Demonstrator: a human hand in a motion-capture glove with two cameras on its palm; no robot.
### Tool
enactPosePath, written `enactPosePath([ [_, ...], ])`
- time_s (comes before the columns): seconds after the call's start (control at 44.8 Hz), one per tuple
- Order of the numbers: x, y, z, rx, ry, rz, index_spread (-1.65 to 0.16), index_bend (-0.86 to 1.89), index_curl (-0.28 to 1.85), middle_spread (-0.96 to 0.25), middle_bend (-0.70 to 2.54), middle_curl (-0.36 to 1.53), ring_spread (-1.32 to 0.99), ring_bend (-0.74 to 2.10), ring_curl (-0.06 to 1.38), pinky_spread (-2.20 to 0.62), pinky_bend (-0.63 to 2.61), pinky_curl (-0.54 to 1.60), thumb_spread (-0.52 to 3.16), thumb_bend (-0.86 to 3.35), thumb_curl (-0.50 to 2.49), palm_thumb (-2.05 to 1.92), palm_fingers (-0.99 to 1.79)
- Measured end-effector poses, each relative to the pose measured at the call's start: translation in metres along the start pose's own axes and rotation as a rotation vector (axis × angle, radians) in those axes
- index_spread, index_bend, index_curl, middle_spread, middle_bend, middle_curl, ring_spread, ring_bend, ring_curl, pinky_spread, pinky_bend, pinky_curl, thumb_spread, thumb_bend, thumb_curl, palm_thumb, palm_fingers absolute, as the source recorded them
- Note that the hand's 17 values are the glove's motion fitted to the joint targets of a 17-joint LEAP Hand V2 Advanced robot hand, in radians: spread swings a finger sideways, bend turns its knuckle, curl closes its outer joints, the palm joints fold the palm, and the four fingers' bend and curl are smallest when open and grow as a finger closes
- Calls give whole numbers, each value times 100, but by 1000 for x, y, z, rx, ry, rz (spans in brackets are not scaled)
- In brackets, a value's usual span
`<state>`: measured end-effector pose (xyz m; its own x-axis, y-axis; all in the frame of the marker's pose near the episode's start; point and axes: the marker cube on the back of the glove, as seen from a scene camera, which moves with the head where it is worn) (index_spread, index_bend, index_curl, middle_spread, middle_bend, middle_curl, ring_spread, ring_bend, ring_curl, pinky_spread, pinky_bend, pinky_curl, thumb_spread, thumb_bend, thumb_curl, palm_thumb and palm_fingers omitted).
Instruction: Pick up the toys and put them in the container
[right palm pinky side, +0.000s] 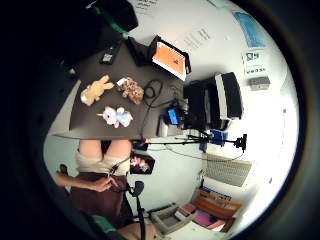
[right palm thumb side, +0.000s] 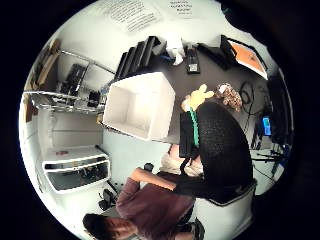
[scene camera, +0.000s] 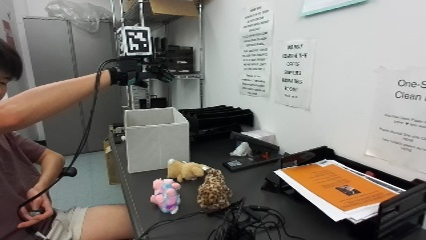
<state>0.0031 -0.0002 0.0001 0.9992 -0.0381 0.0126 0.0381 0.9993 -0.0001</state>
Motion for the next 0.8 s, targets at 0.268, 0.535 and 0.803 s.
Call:
enactPosePath([
  [0.268, 9, -10, 11, -44, 16, -12, -16, 14, 10, -9, 18, 9, -7, 45, 13, 1, 68, 23, 117, 9, 8, 6, 11],
  [0.535, 25, -21, 75, -147, 18, -44, -20, 14, 16, -10, 18, 17, -7, 45, 16, 2, 74, 28, 141, 6, 14, 0, -7],
  [0.803, 51, -20, 214, -338, 16, -79, -21, 8, 17, -11, 16, 21, -5, 42, 17, 2, 81, 31, 136, -2, 19, -4, -16],
])
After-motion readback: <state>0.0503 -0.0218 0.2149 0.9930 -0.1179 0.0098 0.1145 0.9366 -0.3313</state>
